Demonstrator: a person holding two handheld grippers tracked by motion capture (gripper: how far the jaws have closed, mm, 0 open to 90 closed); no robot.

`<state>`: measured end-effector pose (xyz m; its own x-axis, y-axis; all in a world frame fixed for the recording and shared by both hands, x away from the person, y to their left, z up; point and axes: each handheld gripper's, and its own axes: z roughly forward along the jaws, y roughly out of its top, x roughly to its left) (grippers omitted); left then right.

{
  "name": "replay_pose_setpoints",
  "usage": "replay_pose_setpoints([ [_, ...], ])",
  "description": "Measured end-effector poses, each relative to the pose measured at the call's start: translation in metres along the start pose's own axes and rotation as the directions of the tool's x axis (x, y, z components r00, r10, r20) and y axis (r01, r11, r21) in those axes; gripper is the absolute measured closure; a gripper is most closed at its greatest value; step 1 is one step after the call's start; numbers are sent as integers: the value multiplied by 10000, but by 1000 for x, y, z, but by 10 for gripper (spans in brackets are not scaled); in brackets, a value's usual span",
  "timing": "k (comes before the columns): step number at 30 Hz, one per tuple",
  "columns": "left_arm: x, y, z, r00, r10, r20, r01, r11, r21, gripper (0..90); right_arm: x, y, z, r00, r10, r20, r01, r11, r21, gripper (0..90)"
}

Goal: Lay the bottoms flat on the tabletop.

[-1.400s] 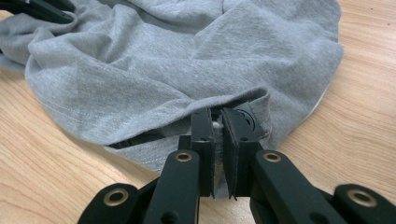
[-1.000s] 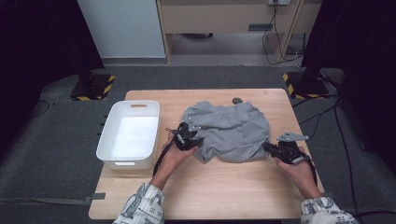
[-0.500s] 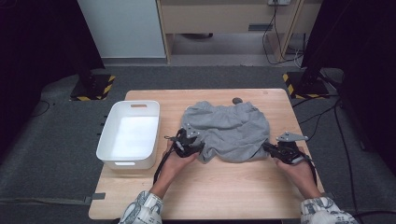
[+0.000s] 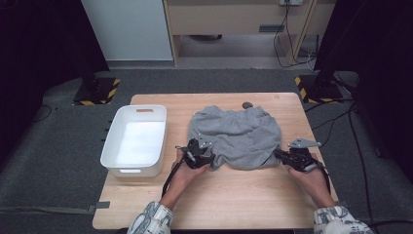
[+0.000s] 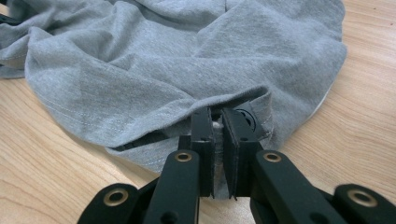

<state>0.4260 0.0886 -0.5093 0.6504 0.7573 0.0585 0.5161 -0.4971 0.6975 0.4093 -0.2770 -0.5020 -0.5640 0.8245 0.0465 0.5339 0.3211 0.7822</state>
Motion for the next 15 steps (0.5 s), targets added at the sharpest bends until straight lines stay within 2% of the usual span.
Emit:
replay_pose_setpoints([
  [2, 1, -1, 0, 10000, -25, 81, 24, 9998, 188, 522, 0, 0, 0, 10000, -10, 1, 10, 10000, -15, 839],
  [6, 1, -3, -10, 9997, 200, 123, -201, 9997, 153, 702, -1, 0, -1, 10000, 70, 4, -70, 10000, -17, 839],
  [10, 7, -8, -15, 9994, -77, 333, 69, 9997, 226, 774, -1, 0, -1, 10000, 7, -15, -7, 10000, -9, 840],
  [13, 8, -9, -18, 9995, 100, 297, -108, 9996, 275, 804, 0, 0, -1, 10000, 0, 1, 0, 10000, -16, 840],
  [15, 10, -9, -19, 9994, 74, 344, -83, 9996, 284, 823, -1, 0, -1, 10000, -15, -11, 15, 10000, -14, 841],
])
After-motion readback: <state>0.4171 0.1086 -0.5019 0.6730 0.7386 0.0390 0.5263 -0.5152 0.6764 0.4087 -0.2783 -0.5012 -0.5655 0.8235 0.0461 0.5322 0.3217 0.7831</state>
